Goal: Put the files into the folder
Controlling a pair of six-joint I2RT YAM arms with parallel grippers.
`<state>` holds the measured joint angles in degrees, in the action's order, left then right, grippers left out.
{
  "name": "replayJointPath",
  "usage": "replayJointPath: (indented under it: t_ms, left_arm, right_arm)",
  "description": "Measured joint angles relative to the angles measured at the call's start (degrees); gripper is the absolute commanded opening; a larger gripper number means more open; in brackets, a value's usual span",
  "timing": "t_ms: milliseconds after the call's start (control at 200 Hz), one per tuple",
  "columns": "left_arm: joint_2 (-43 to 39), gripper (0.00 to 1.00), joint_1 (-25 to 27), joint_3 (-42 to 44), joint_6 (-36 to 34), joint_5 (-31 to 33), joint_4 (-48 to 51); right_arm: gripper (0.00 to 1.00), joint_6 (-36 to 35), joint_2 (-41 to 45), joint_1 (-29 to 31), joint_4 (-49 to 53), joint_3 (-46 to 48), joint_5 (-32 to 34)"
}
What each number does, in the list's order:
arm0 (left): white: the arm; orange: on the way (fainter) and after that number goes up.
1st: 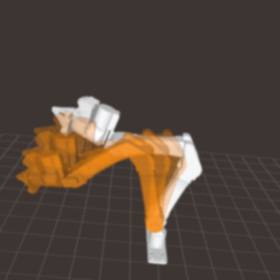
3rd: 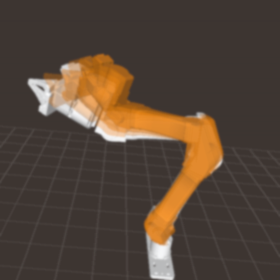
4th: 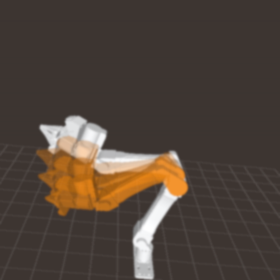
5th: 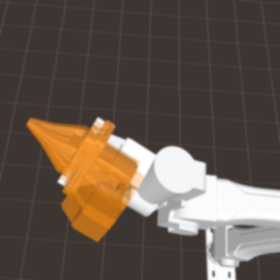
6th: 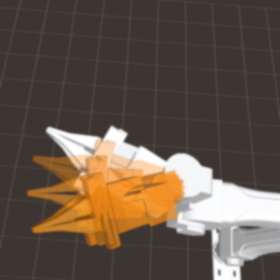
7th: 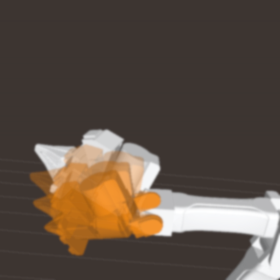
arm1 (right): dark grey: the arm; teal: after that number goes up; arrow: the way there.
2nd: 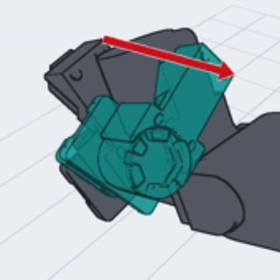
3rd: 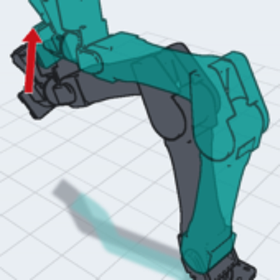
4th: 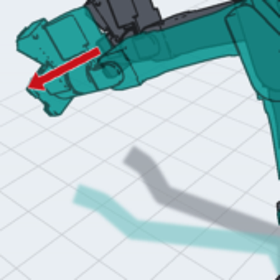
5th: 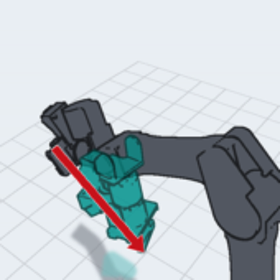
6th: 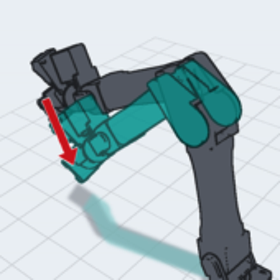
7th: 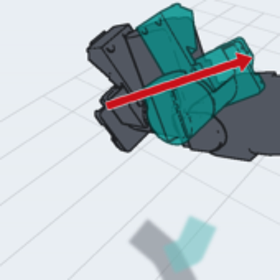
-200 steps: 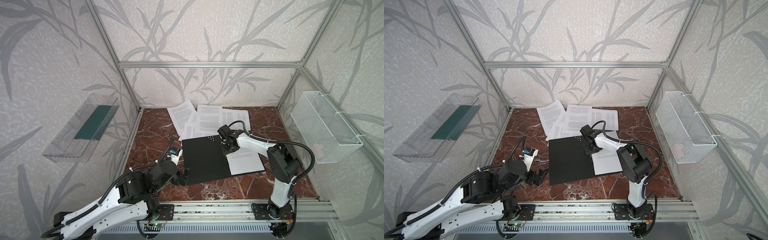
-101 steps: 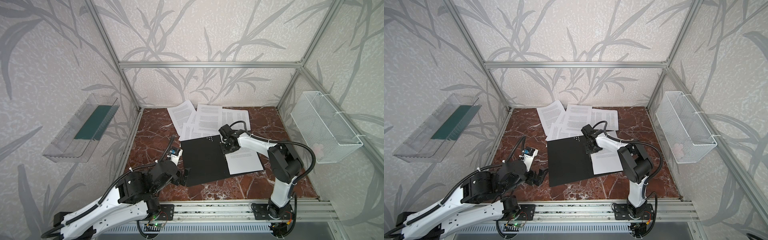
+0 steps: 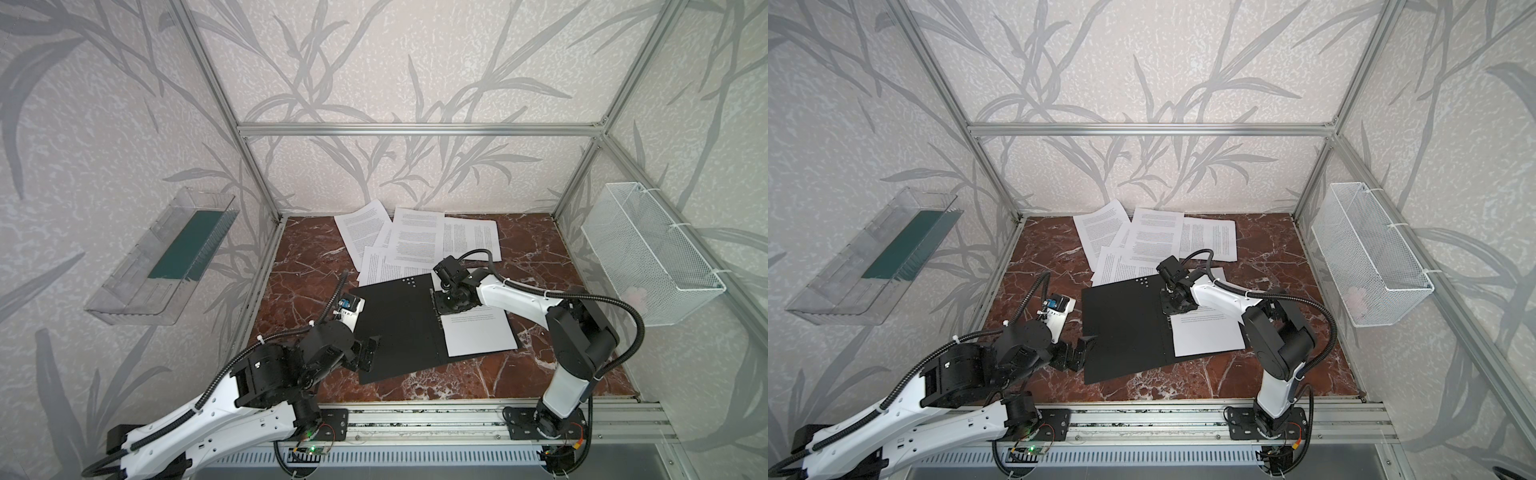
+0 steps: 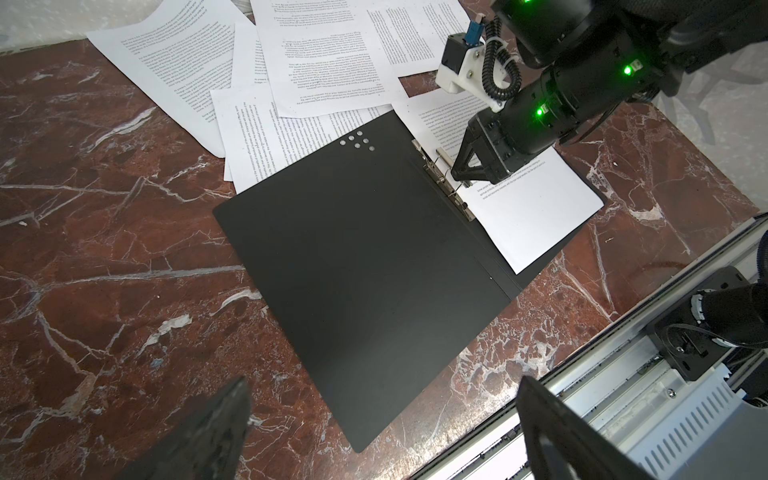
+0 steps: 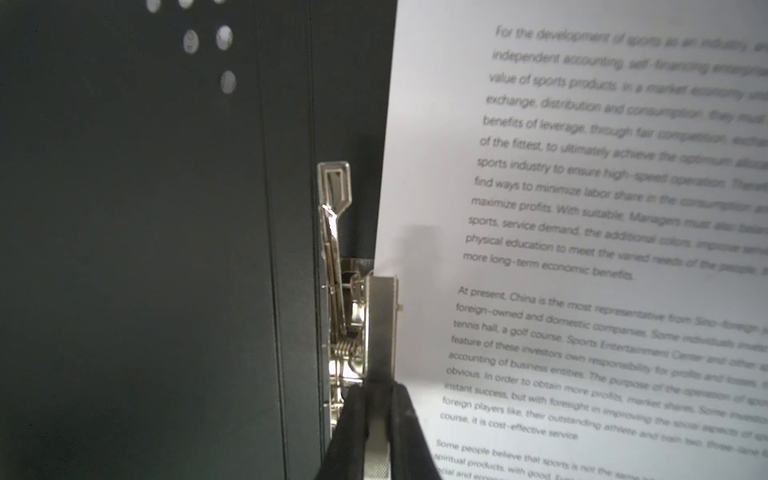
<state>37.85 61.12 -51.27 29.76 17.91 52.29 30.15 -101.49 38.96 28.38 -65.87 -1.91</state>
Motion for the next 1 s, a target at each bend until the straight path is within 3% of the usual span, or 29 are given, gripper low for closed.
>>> replayJointPath:
  t_ms: [495, 875, 1000]
  left_arm:
    - [-0.6, 0.99, 0.0, 0.0, 0.0, 0.0, 0.0]
    - [-1.4, 0.99, 0.0, 0.0, 0.0, 0.0, 0.0]
    - [-1.6, 0.99, 0.0, 0.0, 0.0, 0.0, 0.0]
  right_arm:
    - [0.03, 14.7, 3.7, 9.2, -6.9, 4.7, 1.8]
    - [0.03, 21.3, 1.3, 10.9, -10.1, 4.5, 2.5]
    - [0.09, 22.4, 0.6, 11.0, -10.7, 4.5, 2.7]
